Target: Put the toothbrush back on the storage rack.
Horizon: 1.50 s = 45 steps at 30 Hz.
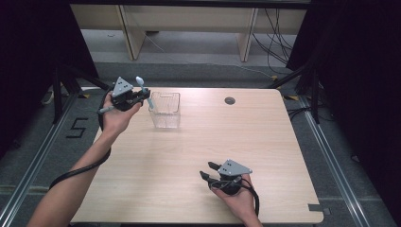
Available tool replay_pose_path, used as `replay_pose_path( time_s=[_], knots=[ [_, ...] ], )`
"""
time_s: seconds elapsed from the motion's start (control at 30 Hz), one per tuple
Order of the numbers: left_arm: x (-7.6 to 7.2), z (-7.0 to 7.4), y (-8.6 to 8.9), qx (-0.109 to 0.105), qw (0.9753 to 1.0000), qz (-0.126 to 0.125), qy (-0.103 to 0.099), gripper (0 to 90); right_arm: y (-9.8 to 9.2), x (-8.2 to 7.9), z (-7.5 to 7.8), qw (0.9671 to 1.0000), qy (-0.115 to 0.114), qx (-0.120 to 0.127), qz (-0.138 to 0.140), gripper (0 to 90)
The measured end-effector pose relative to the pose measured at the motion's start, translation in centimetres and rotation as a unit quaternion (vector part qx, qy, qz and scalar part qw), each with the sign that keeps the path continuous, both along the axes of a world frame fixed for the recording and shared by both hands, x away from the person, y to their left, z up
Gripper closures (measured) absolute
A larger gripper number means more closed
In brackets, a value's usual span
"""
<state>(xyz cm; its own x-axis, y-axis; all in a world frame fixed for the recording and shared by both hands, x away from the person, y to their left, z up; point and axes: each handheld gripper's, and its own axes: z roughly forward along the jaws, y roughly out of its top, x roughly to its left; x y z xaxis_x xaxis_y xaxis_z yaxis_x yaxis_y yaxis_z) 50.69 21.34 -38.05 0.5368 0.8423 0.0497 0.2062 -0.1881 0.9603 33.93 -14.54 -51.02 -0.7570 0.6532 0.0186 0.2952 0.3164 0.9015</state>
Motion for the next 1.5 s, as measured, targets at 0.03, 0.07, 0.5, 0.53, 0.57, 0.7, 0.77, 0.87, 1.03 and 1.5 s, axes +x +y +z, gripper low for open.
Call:
replay_pose_path(
  time_s=[0.03,0.07,0.5,0.53,0.57,0.7,0.77,0.87,1.03,1.5],
  knots=[
    [0.0,0.0,0.0,0.002,1.0,0.0,0.001,82.9,0.0,0.0,0.0,1.0,-0.005,-0.004,-0.002,51.7],
    [0.0,-0.1,0.0,0.003,1.0,-0.001,0.001,83.0,0.0,0.0,0.0,1.0,-0.004,-0.004,-0.001,51.7],
    [0.4,-0.8,-0.4,0.021,0.9998,0.001,0.006,83.0,-0.1,0.0,-0.1,1.0,-0.005,-0.004,0.0,51.6],
    [0.4,-0.8,-0.4,0.023,0.9997,0.001,0.006,82.9,-0.1,0.0,-0.1,1.0,-0.005,-0.005,0.0,51.6],
    [0.5,-0.9,-0.4,0.023,0.9997,0.001,0.007,82.9,-0.1,0.0,-0.1,1.0,-0.005,-0.005,0.0,51.6],
    [0.6,-1.1,-0.5,0.024,0.9997,0.002,0.011,83.0,-0.1,0.0,-0.1,1.0,-0.003,-0.008,0.003,51.6],
    [0.7,-1.3,-0.5,0.022,0.9997,0.003,0.013,82.9,0.0,0.0,-0.1,1.0,0.0,-0.007,0.004,51.6],
    [0.8,-1.6,-0.3,0.023,0.9996,0.004,0.016,82.9,0.1,-0.1,-0.2,1.0,0.001,0.002,-0.002,51.6],
    [0.9,-1.9,-0.1,0.022,0.9995,0.006,0.021,82.9,0.0,0.0,-0.2,1.0,0.002,-0.005,0.004,51.6],
    [1.1,-2.7,0.0,0.018,0.9995,0.005,0.026,83.0,0.1,0.0,-0.3,1.0,0.001,-0.005,0.0,51.6]
  ],
)
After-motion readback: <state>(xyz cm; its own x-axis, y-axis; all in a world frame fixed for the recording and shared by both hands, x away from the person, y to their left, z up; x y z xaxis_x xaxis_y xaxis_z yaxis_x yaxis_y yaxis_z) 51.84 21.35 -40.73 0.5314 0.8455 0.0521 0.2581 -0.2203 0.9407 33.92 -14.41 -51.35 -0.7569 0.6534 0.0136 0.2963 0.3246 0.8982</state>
